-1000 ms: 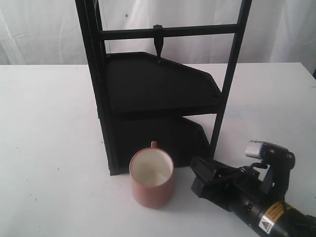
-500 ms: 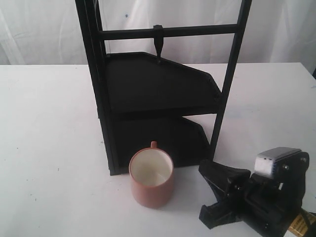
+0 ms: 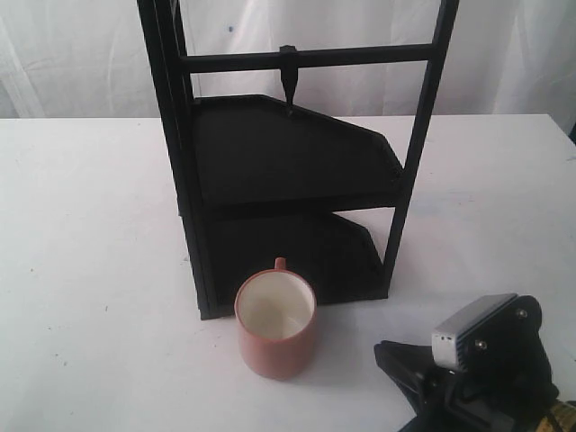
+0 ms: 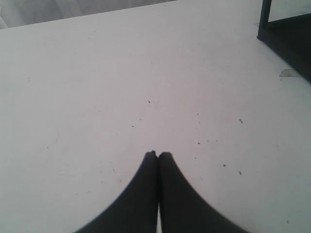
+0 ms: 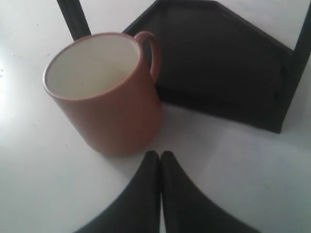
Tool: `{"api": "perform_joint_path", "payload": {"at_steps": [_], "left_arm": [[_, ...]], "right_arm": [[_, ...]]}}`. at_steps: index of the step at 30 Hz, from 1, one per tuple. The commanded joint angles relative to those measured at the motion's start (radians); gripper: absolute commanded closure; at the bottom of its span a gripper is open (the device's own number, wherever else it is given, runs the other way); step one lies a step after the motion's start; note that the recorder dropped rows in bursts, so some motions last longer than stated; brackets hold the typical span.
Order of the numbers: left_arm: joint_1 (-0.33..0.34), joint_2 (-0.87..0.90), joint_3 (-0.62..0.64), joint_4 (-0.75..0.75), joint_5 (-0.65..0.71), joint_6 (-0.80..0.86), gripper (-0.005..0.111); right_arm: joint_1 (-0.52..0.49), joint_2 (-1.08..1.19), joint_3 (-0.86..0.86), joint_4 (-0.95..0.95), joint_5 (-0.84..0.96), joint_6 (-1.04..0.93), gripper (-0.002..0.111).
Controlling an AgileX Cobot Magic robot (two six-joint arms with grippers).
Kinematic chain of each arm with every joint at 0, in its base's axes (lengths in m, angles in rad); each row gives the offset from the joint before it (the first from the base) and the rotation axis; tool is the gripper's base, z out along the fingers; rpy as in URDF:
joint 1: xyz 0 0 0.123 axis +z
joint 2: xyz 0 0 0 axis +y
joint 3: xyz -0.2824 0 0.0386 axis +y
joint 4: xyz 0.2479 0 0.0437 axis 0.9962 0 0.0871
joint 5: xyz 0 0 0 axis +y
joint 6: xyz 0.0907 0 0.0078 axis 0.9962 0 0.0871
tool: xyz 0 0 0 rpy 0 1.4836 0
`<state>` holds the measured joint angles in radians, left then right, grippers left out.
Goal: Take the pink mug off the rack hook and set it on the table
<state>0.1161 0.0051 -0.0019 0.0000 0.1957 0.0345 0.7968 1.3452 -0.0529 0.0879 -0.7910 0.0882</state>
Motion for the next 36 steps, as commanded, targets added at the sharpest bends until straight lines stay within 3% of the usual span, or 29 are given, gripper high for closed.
{"api": "perform_joint_path", "payload": {"at_steps": [1,5,12,16,22,27,36], "left_arm": [[-0.003,-0.005,0.002,-0.006,-0.001,-0.001,0.107],[-0.003,-0.005,0.002,-0.006,-0.001,-0.001,0.107],[-0.003,-0.005,0.002,-0.006,-0.001,-0.001,0.107],[-0.003,-0.005,0.002,-0.006,-0.001,-0.001,0.107],[-0.003,-0.005,0.002,-0.006,-0.001,-0.001,0.107],[-0.003,-0.005,0.002,-0.006,-0.001,-0.001,0.107],[-0.003,-0.005,0.002,-0.006,-0.001,-0.001,0.107]], "right_arm": [[0.000,-0.076,0.004,-0.010,0.073,-0.013,0.108],[0.000,-0.170,-0.033,0.009,0.183,0.026,0.108],[0.000,-0.302,-0.205,0.013,0.752,-0.076,0.108],[-0.016,-0.330,-0.300,-0.015,0.953,-0.101,0.108],[-0.173,-0.332,-0.436,-0.240,1.188,0.043,0.108],[-0.358,-0.332,-0.511,-0.562,1.333,0.349,0.108],[-0.522,-0.459,-0.531,-0.624,1.354,0.552,0.108]]}}
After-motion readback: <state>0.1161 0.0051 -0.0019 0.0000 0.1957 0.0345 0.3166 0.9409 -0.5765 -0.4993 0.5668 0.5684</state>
